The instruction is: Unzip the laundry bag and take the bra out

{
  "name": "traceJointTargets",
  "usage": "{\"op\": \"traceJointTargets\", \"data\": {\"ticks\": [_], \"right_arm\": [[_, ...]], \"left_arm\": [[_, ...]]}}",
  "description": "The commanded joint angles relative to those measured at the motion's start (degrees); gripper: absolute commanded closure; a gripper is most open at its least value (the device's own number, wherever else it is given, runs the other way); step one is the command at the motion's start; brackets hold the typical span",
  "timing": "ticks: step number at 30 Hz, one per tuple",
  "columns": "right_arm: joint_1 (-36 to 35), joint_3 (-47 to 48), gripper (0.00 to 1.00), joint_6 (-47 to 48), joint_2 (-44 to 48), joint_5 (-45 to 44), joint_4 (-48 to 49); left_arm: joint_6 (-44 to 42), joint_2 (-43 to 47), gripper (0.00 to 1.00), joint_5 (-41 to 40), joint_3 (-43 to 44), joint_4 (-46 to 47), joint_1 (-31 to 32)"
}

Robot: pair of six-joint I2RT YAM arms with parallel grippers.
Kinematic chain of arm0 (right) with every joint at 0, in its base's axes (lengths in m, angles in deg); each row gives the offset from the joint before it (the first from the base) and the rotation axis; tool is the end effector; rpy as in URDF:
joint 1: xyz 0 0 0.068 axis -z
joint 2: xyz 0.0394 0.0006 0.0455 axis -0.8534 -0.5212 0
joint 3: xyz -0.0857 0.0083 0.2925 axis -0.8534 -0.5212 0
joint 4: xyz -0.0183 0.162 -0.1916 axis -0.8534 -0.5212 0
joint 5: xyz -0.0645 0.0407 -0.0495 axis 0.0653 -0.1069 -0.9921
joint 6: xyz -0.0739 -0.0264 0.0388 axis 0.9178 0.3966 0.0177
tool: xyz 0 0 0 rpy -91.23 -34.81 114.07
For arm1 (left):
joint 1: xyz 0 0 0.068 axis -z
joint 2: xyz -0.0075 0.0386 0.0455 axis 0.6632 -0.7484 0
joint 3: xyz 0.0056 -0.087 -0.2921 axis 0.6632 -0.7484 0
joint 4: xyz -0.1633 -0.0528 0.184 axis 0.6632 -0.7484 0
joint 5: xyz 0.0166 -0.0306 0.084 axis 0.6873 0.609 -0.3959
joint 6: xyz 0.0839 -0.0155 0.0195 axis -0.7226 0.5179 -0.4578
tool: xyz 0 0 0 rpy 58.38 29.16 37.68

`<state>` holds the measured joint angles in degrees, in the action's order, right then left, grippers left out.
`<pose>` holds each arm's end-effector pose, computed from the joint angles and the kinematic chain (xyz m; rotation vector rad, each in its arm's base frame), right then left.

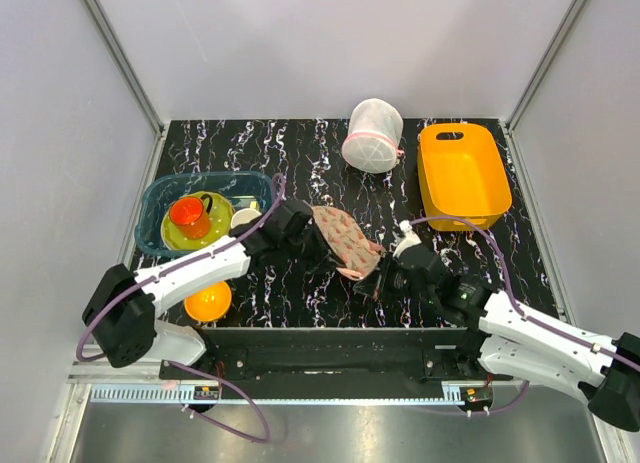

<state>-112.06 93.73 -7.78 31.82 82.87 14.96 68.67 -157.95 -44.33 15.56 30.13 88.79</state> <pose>0.1130 0.1550 0.2449 0.0375 2.3564 1.0707 0.1887 -0.2352 0.2483 -0.5219 2.7174 -1.1731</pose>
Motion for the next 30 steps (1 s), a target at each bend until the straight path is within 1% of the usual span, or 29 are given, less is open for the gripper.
{"op": "traceJointTargets", "data": {"ticks": [1, 6, 10, 13, 14, 15, 17, 18, 20, 21, 23, 24, 25, 26, 27, 30], "right_arm": [[-0.2, 0.6, 1.0, 0.6, 1.8, -0.7, -3.0], [-0.3, -6.5, 1.0, 1.4, 7.3, -4.8, -8.2], [-0.3, -6.0, 1.0, 1.4, 9.4, -4.0, -9.8], [-0.4, -2.3, 1.0, 2.7, 6.9, -2.2, -8.2], [-0.4, -1.3, 1.0, 3.5, 4.5, -1.7, -7.6], [-0.8, 0.9, 1.0, 4.0, 3.2, -1.2, -6.8], [-1.5, 3.2, 1.0, 5.1, -1.2, 0.5, -3.4], [-1.8, 6.0, 1.0, 5.8, -2.8, 1.1, -2.5], [-2.9, 9.0, 1.0, 7.3, -8.2, 1.0, -1.0], [-3.0, 11.4, 1.0, 7.6, -9.7, 1.0, -0.4], [-3.2, 12.6, 1.0, 7.3, -12.4, 1.5, 1.7], [-3.2, 12.8, 1.0, 7.0, -13.0, 1.7, 4.6], [-3.2, 12.8, 1.0, 6.4, -13.9, 1.7, 6.0], [-3.2, 12.8, 1.0, 6.1, -14.7, 1.7, 6.8], [-3.2, 13.3, 1.0, 5.9, -15.4, 2.0, 7.8], [-3.2, 13.0, 1.0, 5.0, -18.1, 3.6, 10.8]], "left_arm": [[-4.8, 1.2, 1.0, -2.1, 6.3, -4.5, -2.9], [-9.3, 2.1, 1.0, -1.5, 8.7, -7.7, -6.2], [-14.6, -1.4, 1.0, 1.7, 13.1, -9.8, -6.8], [-18.0, -5.9, 1.0, 3.4, 16.8, -9.8, -6.8], [-19.2, -7.0, 1.0, 3.4, 18.9, -9.7, -6.8], [-20.8, -9.5, 1.0, 3.0, 19.9, -9.4, -6.8], [-24.6, -11.5, 1.0, 0.2, 22.5, -9.2, -6.8], [-26.0, -12.6, 0.99, -0.9, 23.3, -9.1, -6.8], [-28.4, -14.9, 0.84, -2.1, 25.2, -12.1, -7.2], [-28.8, -14.9, 0.69, -2.9, 26.5, -13.5, -7.2], [-28.4, -11.3, 0.42, -5.5, 25.2, -14.0, -7.2], [-28.3, -9.8, 0.16, -6.4, 23.9, -13.9, -7.2], [-28.0, -6.2, 0.12, -8.1, 23.4, -14.7, -7.3], [-27.6, -4.6, 0.04, -9.1, 23.2, -15.6, -7.3], [-27.2, -3.0, 0.01, -9.8, 23.1, -16.8, -7.2], [-24.3, 2.5, 0.01, -10.8, 20.9, -20.2, -7.3]]}}
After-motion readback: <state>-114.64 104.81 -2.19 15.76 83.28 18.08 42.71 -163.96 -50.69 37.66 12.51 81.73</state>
